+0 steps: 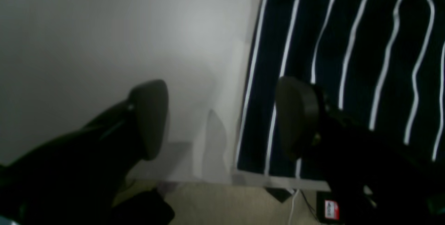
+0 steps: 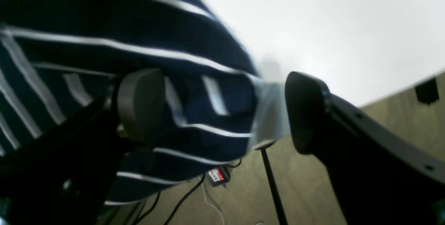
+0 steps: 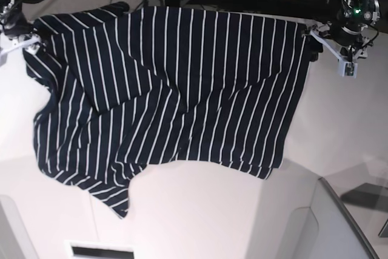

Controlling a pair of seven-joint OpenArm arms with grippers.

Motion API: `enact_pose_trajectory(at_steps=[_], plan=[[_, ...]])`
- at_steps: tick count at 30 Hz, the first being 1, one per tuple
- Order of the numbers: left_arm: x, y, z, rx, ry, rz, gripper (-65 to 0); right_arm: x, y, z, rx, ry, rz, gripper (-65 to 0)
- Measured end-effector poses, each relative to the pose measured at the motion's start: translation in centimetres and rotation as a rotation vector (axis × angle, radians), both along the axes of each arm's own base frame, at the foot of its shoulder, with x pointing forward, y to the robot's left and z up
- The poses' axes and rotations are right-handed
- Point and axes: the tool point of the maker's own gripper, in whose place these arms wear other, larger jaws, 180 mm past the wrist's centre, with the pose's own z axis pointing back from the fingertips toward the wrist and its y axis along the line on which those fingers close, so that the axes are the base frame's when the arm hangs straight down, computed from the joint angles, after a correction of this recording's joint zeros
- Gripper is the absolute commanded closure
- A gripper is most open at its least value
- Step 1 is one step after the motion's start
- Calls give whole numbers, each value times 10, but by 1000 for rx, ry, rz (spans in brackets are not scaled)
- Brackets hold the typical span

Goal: Layout the t-shirt on the table in an organized manner, then fold the t-shirt properly
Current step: 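Lift the shirt edge with both grippers and pull the corners apart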

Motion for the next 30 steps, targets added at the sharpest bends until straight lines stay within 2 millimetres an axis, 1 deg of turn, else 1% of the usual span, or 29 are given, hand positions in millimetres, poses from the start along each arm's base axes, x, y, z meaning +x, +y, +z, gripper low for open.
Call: enact_pose_trajectory(at_steps=[3,6,8,11,13,16,17,18,22,23,24,25,27,30], plan=[[2,-15,-1,-38,6,-101,-482,-7,-7,-3,0,20,23,-489],[-5,-24,-9,-78,33,-148,-481,-3,-2,-2,11,8,59,-489],[-12,-16,-11,-89,34,-96,-479,-2,2,-2,20,1,79,-489],[-20,8,-3,-76,7,-16,-476,0,6,-1,27,-7,111,-489],[-23,15,1,-77,0,-11,-474,0,6,-2,27,-7,110,-489],[-33,19,-9,-88,31,5,-474,2,6,-2,29,-10,110,-480],[-38,19,-13,-94,46,12,-474,4,6,-1,29,-13,109,-455],[-41,20,-16,-99,56,18,-474,5,6,-1,30,-16,107,-402],[-51,19,-20,-108,73,25,-482,5,9,-3,38,-9,112,-102],[-54,17,-21,-112,77,29,-482,4,10,-3,39,-5,113,-48],[-55,16,-22,-116,77,33,-482,4,10,-3,39,-8,112,-18],[-56,14,-24,-123,80,36,-482,5,10,-3,39,-8,113,-9],[-57,9,-26,-134,84,32,-482,5,10,-3,39,-9,113,-8],[-61,10,-32,-143,99,40,-482,5,10,-3,39,-9,113,-6]])
